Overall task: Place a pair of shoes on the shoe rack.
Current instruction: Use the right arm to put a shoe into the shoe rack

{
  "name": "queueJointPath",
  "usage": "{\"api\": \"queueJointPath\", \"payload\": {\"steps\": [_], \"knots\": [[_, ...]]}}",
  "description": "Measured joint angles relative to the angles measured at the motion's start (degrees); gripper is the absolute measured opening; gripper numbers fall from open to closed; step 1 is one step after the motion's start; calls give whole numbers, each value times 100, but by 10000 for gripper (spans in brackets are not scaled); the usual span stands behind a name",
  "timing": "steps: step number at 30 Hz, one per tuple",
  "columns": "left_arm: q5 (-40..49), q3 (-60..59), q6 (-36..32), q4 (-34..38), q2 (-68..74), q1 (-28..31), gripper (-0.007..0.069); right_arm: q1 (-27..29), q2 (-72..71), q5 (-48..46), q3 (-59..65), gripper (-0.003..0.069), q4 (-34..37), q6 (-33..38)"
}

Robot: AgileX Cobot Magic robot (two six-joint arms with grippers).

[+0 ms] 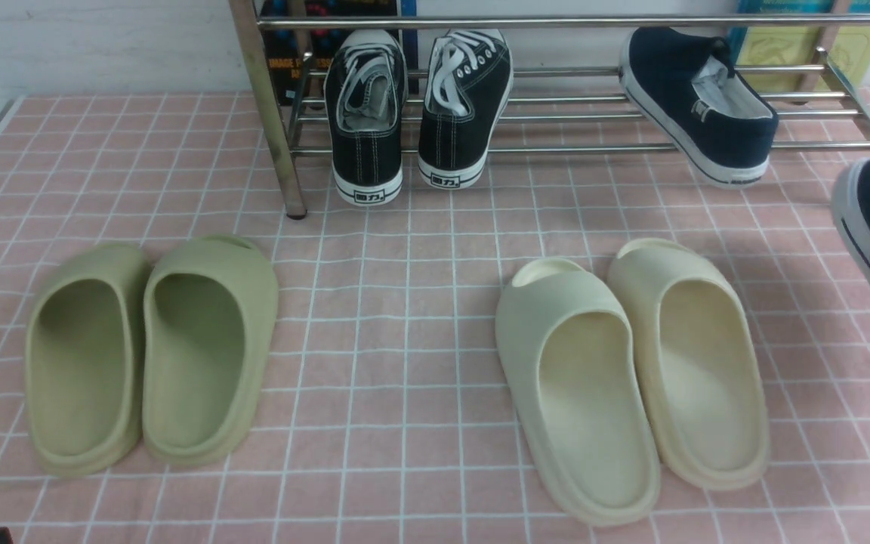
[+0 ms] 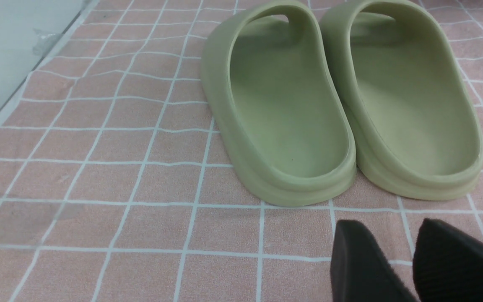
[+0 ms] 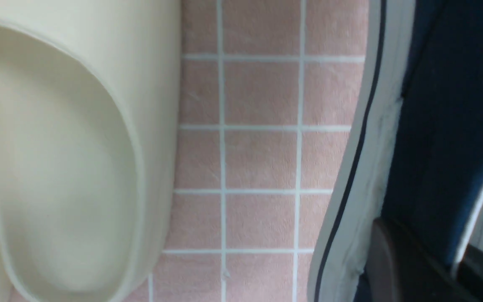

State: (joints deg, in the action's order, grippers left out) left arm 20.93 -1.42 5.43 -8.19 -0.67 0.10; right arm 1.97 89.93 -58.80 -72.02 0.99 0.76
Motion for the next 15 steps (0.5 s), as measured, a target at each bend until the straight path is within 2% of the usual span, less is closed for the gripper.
{"api": "queueJointPath", "payload": {"steps": [15], "knots": [[0, 0, 0, 0, 0, 0, 239, -76, 1913, -669, -2767, 9, -265, 502]]}}
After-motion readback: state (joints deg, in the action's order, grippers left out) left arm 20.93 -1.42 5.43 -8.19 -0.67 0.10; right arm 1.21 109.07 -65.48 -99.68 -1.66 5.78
